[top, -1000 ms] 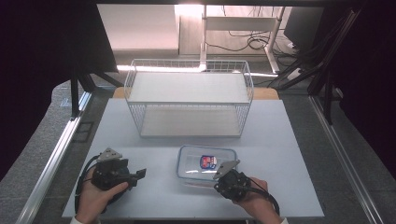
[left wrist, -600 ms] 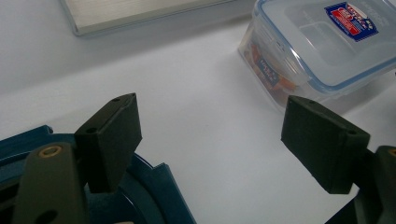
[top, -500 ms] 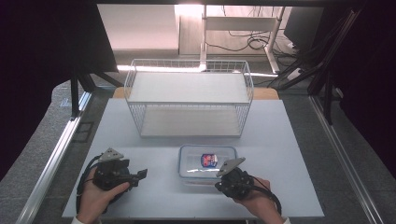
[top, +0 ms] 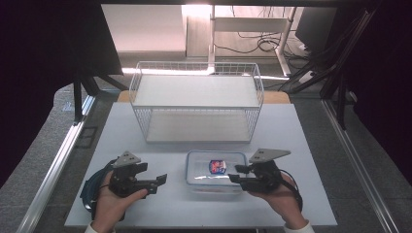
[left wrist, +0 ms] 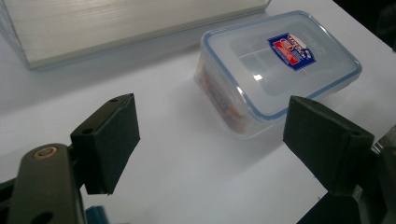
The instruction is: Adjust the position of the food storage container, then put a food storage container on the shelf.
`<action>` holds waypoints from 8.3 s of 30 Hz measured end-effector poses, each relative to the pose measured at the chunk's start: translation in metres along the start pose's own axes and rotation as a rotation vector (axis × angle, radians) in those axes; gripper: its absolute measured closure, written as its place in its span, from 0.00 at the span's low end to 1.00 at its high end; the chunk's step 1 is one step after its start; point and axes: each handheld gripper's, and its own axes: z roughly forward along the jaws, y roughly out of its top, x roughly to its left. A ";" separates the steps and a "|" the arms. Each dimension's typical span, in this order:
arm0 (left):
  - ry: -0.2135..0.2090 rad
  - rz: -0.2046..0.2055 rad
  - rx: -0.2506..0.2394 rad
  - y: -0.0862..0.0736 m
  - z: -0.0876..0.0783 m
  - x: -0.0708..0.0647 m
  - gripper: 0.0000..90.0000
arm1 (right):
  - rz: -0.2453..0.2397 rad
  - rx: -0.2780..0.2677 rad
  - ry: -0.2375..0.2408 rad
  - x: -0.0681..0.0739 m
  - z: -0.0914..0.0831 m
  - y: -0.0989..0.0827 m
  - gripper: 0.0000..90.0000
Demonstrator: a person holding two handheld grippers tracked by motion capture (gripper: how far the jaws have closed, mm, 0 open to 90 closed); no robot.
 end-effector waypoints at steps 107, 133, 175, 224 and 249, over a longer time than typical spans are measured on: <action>-0.350 -0.404 0.183 0.010 0.126 0.015 0.37 | 0.685 0.014 0.176 -0.088 0.048 -0.055 0.41; -0.334 -0.373 0.112 0.016 0.101 -0.001 0.47 | 0.608 -0.098 0.126 -0.072 0.016 -0.045 0.51; -0.318 -0.299 -0.042 0.079 0.017 0.004 0.49 | 0.409 -0.239 0.128 -0.043 -0.022 0.050 0.52; -0.290 -0.237 -0.098 0.176 -0.010 0.047 0.50 | 0.354 -0.300 0.150 -0.073 -0.014 0.150 0.52; -0.302 -0.256 -0.088 0.230 0.011 0.080 0.50 | 0.391 -0.306 0.146 -0.110 0.002 0.197 0.53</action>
